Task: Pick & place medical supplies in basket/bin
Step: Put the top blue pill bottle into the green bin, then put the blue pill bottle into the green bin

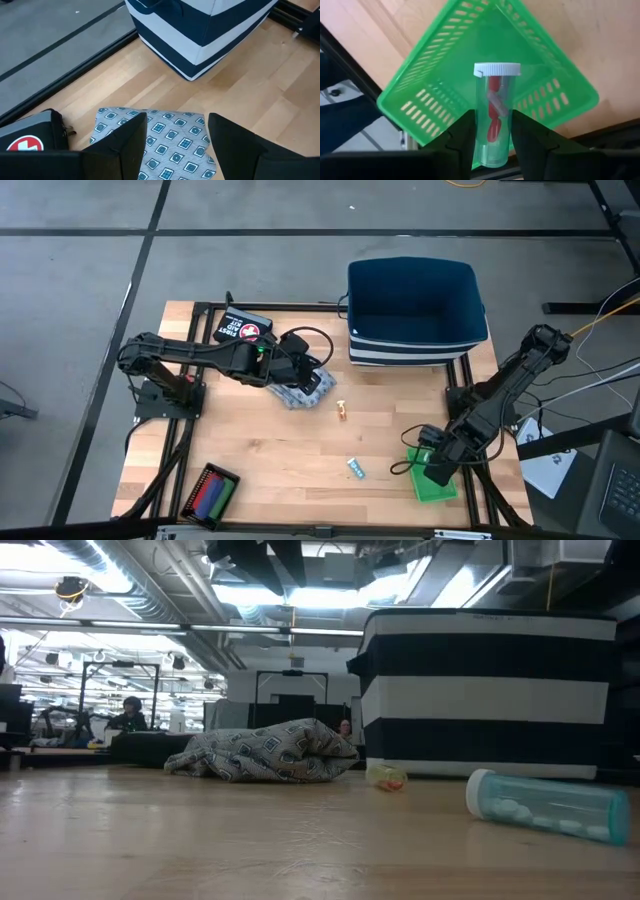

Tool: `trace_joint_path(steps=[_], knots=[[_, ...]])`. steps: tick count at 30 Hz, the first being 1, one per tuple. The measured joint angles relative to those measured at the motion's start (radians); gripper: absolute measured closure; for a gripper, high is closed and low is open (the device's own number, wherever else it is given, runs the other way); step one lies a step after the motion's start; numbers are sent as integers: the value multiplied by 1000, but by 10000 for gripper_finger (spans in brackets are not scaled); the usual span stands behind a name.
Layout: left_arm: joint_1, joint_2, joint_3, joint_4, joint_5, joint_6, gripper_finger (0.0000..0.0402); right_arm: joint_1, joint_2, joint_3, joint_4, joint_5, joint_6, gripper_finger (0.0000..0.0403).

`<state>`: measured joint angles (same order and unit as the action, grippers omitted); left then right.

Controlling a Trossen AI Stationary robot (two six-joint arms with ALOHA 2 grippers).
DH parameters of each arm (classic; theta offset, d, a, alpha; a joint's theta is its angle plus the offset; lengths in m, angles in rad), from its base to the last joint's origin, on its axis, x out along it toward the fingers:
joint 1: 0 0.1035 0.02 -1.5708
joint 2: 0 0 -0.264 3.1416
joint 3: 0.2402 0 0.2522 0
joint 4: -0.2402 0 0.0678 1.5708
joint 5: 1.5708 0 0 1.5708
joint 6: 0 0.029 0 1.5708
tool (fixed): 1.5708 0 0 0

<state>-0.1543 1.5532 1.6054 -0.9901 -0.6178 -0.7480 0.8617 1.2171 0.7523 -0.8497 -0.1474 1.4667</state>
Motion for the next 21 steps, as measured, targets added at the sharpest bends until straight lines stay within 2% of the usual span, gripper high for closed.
trace_joint_path(steps=[4, 14, 21], knots=[[0, 0, 0, 0, 0, 0, 192, -6, 0, -2, 1, 0, -64, 270], [0, 0, 0, 0, -2, -7, 192, -42, -6, 4, -3, -2, -92, 186], [0, 0, 0, 0, 7, -15, 192, -117, -50, 44, -3, 66, -121, 193]])
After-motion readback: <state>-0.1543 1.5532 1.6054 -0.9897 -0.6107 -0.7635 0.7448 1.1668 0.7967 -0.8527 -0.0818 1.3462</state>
